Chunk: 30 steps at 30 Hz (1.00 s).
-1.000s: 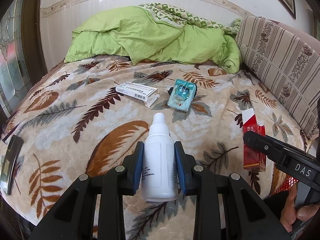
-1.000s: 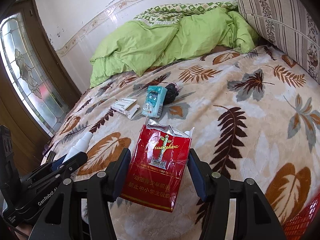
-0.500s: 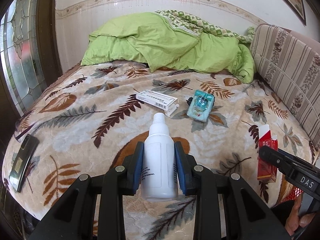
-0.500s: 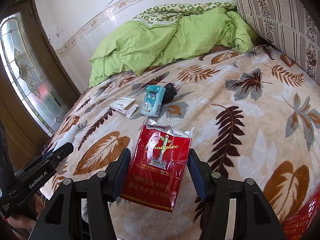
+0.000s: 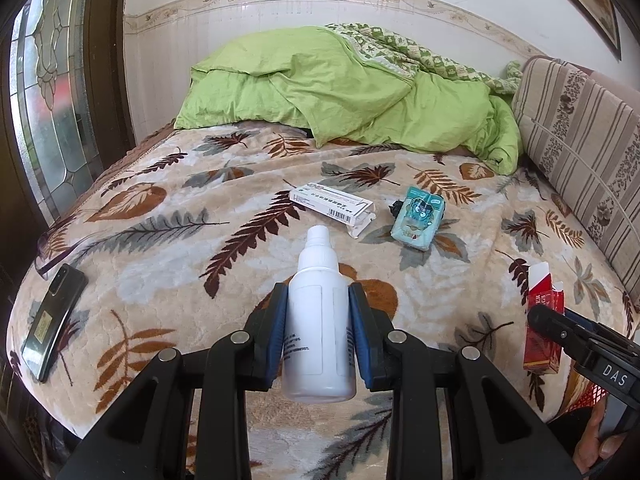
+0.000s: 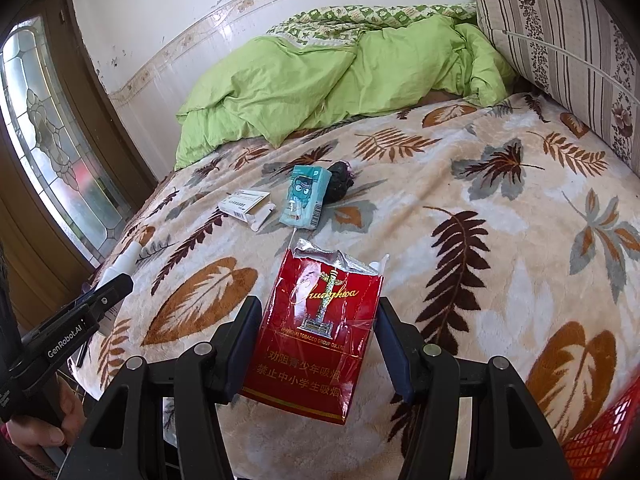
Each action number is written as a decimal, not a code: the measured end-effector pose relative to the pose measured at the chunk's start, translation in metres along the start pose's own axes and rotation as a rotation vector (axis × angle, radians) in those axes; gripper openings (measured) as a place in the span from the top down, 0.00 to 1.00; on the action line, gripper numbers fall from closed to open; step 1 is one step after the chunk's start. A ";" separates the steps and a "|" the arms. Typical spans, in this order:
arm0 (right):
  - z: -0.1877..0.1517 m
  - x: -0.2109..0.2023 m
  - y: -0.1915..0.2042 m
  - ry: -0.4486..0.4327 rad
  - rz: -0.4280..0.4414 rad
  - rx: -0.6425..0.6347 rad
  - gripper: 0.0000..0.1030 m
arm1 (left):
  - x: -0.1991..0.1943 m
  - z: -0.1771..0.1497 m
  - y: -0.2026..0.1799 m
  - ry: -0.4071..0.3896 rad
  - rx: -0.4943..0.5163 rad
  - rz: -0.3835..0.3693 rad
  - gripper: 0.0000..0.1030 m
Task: Collect trash
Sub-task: 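Lift the white bottle and red cigarette pack off the bed, then drop the white bottle and red pack into the red basket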
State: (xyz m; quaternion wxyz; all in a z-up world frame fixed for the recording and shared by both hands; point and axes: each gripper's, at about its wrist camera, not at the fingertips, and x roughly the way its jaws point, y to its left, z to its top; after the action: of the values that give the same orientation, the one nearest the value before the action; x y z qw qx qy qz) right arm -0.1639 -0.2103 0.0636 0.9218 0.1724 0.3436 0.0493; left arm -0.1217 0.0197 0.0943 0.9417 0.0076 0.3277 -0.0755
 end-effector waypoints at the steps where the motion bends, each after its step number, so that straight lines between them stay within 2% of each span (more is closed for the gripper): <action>1: 0.000 0.000 0.000 0.000 -0.001 0.000 0.41 | 0.000 0.000 0.000 0.000 -0.001 0.001 0.72; 12: 0.000 -0.001 0.000 0.002 0.002 0.007 0.41 | 0.000 -0.003 0.000 0.004 -0.002 -0.010 0.72; 17: -0.002 -0.015 -0.015 0.013 0.022 0.085 0.41 | -0.006 -0.005 -0.019 0.020 0.022 -0.121 0.72; 22: -0.005 -0.055 -0.048 -0.031 -0.001 0.168 0.41 | -0.020 -0.007 -0.066 0.029 0.117 -0.254 0.72; 25: -0.008 -0.091 -0.077 -0.077 -0.042 0.223 0.41 | -0.028 -0.008 -0.107 0.042 0.191 -0.362 0.72; 30: -0.026 -0.157 -0.139 -0.154 -0.172 0.330 0.41 | -0.038 -0.009 -0.173 0.102 0.259 -0.551 0.72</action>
State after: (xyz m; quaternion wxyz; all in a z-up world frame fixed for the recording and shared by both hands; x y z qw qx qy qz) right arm -0.3039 -0.3662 0.0929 0.9054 0.2944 0.2892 -0.1000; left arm -0.1819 -0.1450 0.1170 0.8592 0.0420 0.3521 -0.3687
